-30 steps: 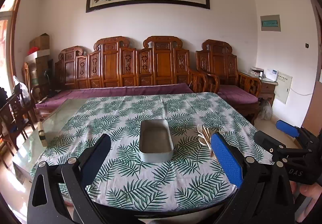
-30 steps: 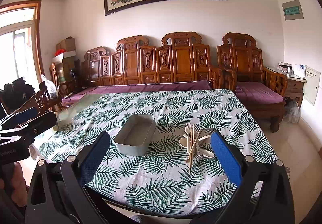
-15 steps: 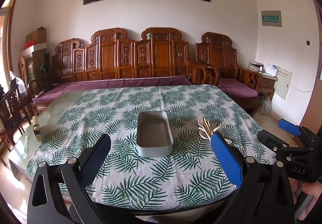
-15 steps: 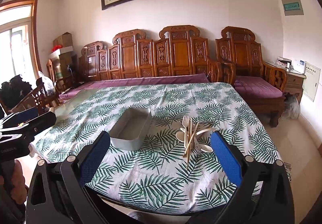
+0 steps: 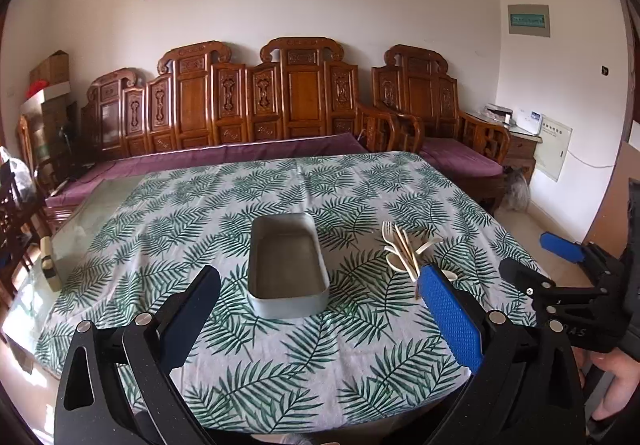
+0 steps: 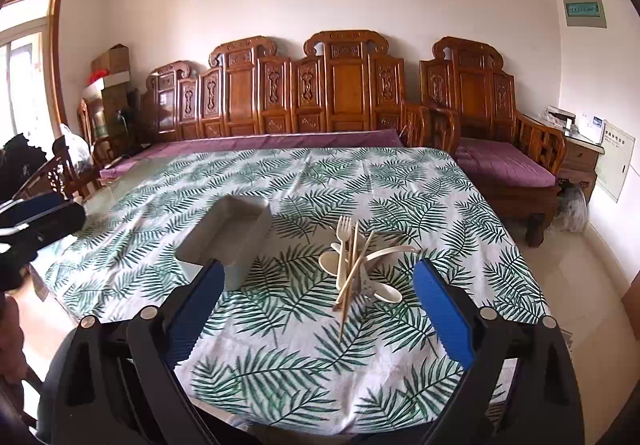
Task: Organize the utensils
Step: 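Move the right tool toward the utensil cluster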
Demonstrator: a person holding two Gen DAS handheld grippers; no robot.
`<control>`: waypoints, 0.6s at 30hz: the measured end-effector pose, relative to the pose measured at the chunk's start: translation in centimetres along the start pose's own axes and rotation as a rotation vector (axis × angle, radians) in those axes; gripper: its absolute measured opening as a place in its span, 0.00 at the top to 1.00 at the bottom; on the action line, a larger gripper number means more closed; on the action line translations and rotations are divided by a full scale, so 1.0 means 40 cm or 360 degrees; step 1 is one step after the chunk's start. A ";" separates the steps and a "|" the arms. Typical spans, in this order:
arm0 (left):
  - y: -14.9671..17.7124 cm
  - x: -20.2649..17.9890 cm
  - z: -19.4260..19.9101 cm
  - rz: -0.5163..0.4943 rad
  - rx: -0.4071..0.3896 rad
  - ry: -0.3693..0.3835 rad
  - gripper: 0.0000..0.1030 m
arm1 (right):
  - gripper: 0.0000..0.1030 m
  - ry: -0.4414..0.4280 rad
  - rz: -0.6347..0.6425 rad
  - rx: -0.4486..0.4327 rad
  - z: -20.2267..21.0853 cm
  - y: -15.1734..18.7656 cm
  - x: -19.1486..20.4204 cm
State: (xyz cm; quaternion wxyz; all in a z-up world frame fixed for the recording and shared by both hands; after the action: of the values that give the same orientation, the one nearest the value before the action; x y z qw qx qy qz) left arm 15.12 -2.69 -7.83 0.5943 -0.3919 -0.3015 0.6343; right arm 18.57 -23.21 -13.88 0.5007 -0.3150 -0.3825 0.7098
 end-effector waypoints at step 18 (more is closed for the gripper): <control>0.008 -0.109 -0.277 -0.0097 0.0207 0.0155 0.06 | 0.39 -0.0005 -0.0019 0.0346 -0.343 0.080 -0.179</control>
State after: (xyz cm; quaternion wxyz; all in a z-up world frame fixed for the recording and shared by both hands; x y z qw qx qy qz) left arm 24.39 -7.99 -13.15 0.6514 -0.3735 -0.2422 0.6144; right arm 30.60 -27.55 -23.13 0.5356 -0.2553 -0.3059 0.7446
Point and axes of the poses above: each gripper's, at about its wrist camera, not at the fingertips, and z roughly against the way its jaws point, x to its left, y to its underside, the point moved 10 cm from there along -z, roughly the way its jaws point, and after that the axes turned 9 degrees about z, right-handed, at the moved point
